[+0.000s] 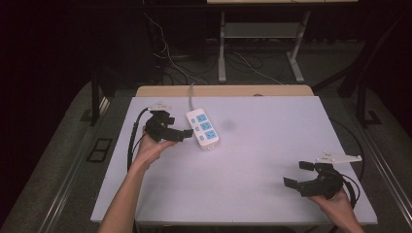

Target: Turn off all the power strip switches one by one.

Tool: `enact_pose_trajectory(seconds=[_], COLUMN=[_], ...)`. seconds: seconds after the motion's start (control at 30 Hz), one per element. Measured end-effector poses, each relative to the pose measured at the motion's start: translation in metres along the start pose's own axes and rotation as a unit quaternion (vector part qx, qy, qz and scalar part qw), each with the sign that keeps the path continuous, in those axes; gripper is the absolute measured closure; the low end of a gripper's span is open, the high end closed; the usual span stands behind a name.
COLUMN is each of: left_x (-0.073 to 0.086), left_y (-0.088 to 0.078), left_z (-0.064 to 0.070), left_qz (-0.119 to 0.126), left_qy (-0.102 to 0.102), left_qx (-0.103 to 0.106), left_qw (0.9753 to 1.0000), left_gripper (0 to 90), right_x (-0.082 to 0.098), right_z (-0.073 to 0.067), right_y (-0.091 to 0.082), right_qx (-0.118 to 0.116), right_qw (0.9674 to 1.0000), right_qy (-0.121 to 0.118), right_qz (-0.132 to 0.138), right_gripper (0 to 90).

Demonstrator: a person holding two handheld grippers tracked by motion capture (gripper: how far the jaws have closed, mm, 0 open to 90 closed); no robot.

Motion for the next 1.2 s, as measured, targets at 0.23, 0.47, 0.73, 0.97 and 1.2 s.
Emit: enact_pose_trajectory(seconds=[0.23,0.47,0.73,0.97,1.2], left_x=[0.017,0.039,0.069,0.091,0.099], left_y=[-0.017,-0.030,-0.037,-0.034,-0.036], left_z=[0.013,0.027,0.042,0.058,0.066], left_qz=[0.018,0.030,0.042,0.025,0.030], left_qy=[0.017,0.020,0.013,0.025,0.031], left_qx=[0.006,0.014,0.024,0.031,0.041], left_qw=[0.9997,0.9992,0.9988,0.9989,0.9983], left_gripper=[0.0,0.0,0.0,0.0,0.0], right_x=[0.000,0.000,0.000,0.000,0.000], right_z=[0.000,-0.001,-0.003,-0.005,-0.006], right_y=[-0.001,-0.001,-0.001,0.001,0.000], right_qx=[0.000,0.001,-0.002,-0.005,-0.006], right_qw=[1.0000,1.0000,1.0000,1.0000,1.0000], right_qy=[-0.001,-0.001,-0.001,-0.004,-0.002], right_qz=[0.002,0.003,0.008,0.006,0.008], right_gripper=[0.3,0.3,0.3,0.3,0.3])
Point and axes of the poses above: each handheld gripper's, and its own axes: y roughly forward along the jaws, x roughly out of its underside, z roughly to its right, the point moved 1 cm from there along y, roughly forward along the jaws, and after that the axes turned 4 degrees about -y, right-handed, at the moved point
